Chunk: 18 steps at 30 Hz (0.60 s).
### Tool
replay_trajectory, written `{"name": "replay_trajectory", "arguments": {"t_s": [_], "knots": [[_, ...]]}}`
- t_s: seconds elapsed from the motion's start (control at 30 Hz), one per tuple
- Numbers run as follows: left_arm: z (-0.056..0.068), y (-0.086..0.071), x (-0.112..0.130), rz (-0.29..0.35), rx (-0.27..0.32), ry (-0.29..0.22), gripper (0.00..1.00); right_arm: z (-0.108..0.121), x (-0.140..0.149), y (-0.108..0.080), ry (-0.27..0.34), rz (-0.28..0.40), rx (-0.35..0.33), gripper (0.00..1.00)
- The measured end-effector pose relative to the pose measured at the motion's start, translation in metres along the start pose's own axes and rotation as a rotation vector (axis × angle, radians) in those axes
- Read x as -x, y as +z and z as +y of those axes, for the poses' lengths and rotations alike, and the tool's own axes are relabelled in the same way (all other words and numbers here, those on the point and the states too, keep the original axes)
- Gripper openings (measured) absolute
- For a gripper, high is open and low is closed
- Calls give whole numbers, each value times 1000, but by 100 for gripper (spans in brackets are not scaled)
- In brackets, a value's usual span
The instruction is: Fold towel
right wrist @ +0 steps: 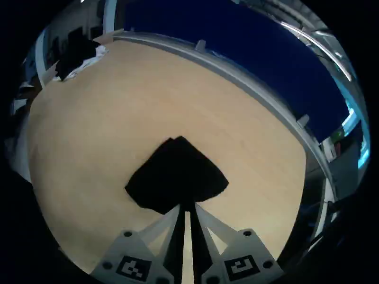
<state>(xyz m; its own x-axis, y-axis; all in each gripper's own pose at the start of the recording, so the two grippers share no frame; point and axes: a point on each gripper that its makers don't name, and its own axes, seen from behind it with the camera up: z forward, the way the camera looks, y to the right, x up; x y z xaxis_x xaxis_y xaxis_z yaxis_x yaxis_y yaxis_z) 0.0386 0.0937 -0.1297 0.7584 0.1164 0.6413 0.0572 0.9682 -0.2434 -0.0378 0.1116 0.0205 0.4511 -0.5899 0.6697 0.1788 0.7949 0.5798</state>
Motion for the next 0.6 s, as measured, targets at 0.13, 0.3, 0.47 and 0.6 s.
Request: {"name": "replay_trajectory", "arguments": {"t_s": [0.13, 0.3, 0.47, 0.6], "knots": [[4, 1, 2, -7, 4, 10, 99, 4, 35, 12, 55, -46, 20, 7], [7, 0, 4, -14, 7, 21, 99, 2, 67, 28, 143, -79, 37, 7], [7, 0, 4, -16, 4, 23, 99, -10, 86, 38, 185, -102, 26, 7], [8, -1, 3, -16, 4, 27, 99, -14, 96, 42, 181, -121, 36, 7]]}}
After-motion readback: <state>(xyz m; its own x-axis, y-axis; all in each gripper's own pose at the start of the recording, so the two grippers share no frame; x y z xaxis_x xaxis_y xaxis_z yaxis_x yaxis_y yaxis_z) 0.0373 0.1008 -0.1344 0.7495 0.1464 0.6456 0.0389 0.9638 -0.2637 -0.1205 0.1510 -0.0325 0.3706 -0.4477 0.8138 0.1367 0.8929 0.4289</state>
